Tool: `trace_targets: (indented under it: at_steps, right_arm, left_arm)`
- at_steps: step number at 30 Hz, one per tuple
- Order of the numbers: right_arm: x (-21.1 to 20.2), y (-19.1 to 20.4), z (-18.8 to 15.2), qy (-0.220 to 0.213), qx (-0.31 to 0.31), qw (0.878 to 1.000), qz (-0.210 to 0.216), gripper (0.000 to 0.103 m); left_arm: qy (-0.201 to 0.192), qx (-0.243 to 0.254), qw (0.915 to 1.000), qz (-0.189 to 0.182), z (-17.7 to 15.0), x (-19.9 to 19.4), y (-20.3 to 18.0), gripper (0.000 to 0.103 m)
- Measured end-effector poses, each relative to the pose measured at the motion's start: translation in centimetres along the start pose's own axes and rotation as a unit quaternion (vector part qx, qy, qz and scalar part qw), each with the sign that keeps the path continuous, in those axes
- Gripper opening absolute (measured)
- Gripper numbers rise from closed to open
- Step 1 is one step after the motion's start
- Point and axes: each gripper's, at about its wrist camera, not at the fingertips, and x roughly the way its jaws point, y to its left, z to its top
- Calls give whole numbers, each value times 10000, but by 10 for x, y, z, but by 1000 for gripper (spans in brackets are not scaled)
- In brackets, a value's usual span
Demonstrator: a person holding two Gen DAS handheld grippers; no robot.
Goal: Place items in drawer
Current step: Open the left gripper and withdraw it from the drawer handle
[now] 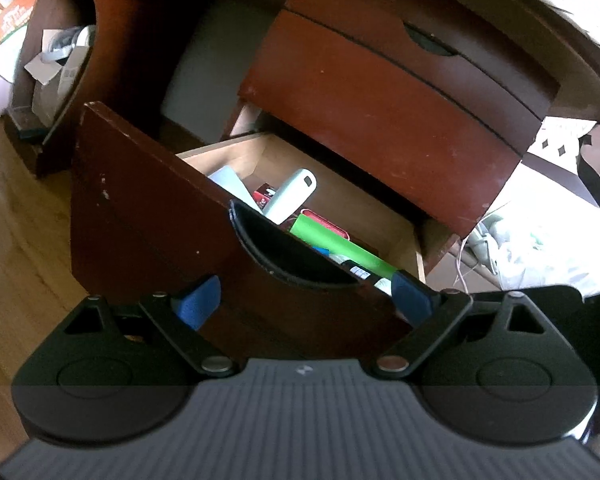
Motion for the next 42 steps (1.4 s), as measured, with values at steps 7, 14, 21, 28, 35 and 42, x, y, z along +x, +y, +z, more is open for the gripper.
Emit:
trace_targets:
  at_steps: [7,14,21,28,35,42]
  right_arm:
    - [-8,4,0,-39,-104,9999,-83,59]
    - [-10,11,-2,-59,-306,9993,-208,64]
    - [-20,25,-10,-289,-705,9967,-263,87]
    - [-46,-13,-32,-660,-195,9974,-229,89]
    - [-64,-33,-70,-834,-363,9958,27,88]
    - [-83,-51,-105,-1196,-533,9913,91,88]
  left_arm:
    - [-7,-3,10000,-33,1,6,4,93]
    - [-70,-267,9996,113,-4,4,2,100]
    - [-162,-248,9993,234,-27,-14,-15,103]
    - [-372,-926,9950,-80,-66,-17,-12,103]
    - [-225,-473,9982,-306,-77,-8,-34,103]
    - [-155,56,9981,-594,-82,-12,-41,103]
